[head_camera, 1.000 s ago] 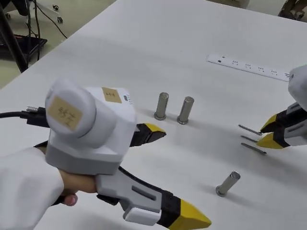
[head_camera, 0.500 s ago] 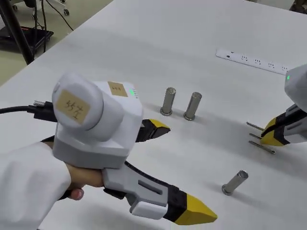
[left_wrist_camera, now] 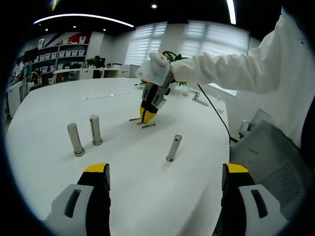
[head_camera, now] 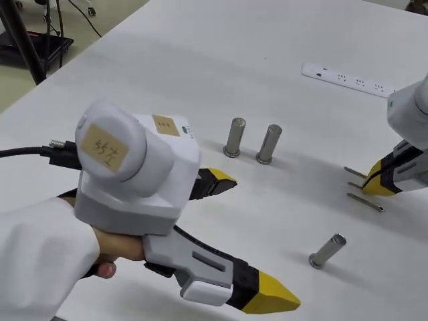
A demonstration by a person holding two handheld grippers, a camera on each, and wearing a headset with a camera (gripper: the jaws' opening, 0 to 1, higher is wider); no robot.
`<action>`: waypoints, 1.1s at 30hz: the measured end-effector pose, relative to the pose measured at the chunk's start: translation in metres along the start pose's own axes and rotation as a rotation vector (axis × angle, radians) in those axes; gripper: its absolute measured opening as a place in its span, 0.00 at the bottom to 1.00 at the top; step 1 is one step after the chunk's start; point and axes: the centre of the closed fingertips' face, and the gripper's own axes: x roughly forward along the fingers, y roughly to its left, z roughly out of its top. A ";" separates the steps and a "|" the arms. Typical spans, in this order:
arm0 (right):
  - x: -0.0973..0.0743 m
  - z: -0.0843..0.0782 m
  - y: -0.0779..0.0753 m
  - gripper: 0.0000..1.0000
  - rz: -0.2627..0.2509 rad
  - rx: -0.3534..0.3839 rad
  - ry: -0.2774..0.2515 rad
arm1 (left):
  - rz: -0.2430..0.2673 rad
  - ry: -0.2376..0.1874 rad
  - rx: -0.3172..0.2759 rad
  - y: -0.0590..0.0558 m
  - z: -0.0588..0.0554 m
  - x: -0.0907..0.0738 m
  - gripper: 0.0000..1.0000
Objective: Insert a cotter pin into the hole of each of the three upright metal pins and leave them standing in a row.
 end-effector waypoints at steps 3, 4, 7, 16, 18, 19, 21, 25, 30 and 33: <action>0.000 0.001 0.000 0.00 0.029 -0.052 0.035 | -0.002 -0.005 0.000 -0.001 0.001 -0.001 0.93; 0.000 0.001 -0.001 0.00 0.033 -0.045 0.039 | -0.003 -0.006 0.000 -0.001 0.001 -0.001 0.93; 0.000 0.001 -0.001 0.00 0.047 -0.039 0.054 | -0.007 0.000 0.003 -0.001 0.000 0.000 0.93; 0.000 0.001 0.000 0.00 0.049 -0.057 0.052 | -0.009 -0.010 -0.001 -0.001 0.002 -0.001 0.93; 0.000 0.001 0.001 0.00 0.045 -0.074 0.056 | -0.008 -0.011 0.001 -0.001 0.003 -0.001 0.93; 0.000 0.001 0.001 0.00 0.040 -0.090 0.057 | -0.009 -0.011 0.001 -0.001 0.003 -0.002 0.93; 0.000 0.001 0.001 0.00 0.033 -0.093 0.057 | -0.012 -0.007 -0.001 -0.001 0.002 -0.002 0.92; 0.000 0.001 0.001 0.00 0.020 -0.069 0.059 | -0.014 -0.011 -0.001 -0.001 0.003 -0.002 0.92; 0.000 0.001 0.001 0.00 0.020 -0.061 0.047 | -0.010 -0.013 0.001 -0.001 0.005 -0.003 0.92; 0.000 0.001 0.001 0.00 0.015 -0.057 0.046 | -0.013 -0.018 0.005 -0.002 0.007 -0.004 0.92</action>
